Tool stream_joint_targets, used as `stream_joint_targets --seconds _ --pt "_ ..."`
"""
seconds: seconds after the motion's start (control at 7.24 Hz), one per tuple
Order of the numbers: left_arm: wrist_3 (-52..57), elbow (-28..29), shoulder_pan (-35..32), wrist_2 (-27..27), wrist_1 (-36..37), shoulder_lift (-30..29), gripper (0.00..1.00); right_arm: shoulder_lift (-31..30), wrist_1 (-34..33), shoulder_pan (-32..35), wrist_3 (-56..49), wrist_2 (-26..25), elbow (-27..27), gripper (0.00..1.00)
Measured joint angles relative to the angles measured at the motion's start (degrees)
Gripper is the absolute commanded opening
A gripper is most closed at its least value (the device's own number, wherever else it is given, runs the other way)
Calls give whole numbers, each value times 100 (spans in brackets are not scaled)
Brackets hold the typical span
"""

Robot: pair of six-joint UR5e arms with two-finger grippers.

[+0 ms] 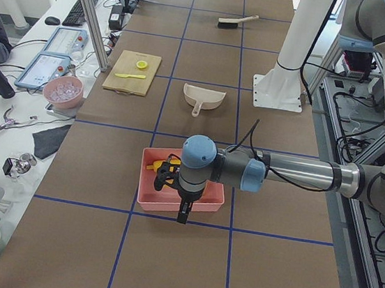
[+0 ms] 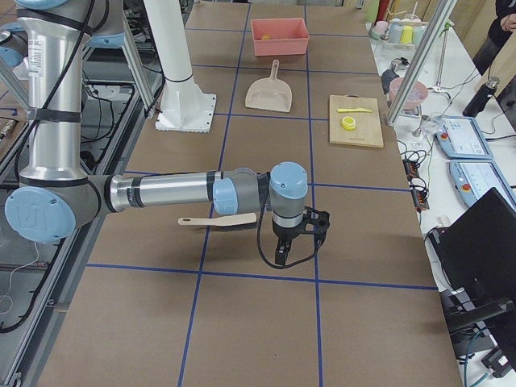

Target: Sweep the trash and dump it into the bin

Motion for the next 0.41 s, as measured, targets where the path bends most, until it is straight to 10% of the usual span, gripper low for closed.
stream_joint_targets --seconds 0.41 --pt "-1 33 -4 19 0 3 99 0 -2 0 5 0 -3 100"
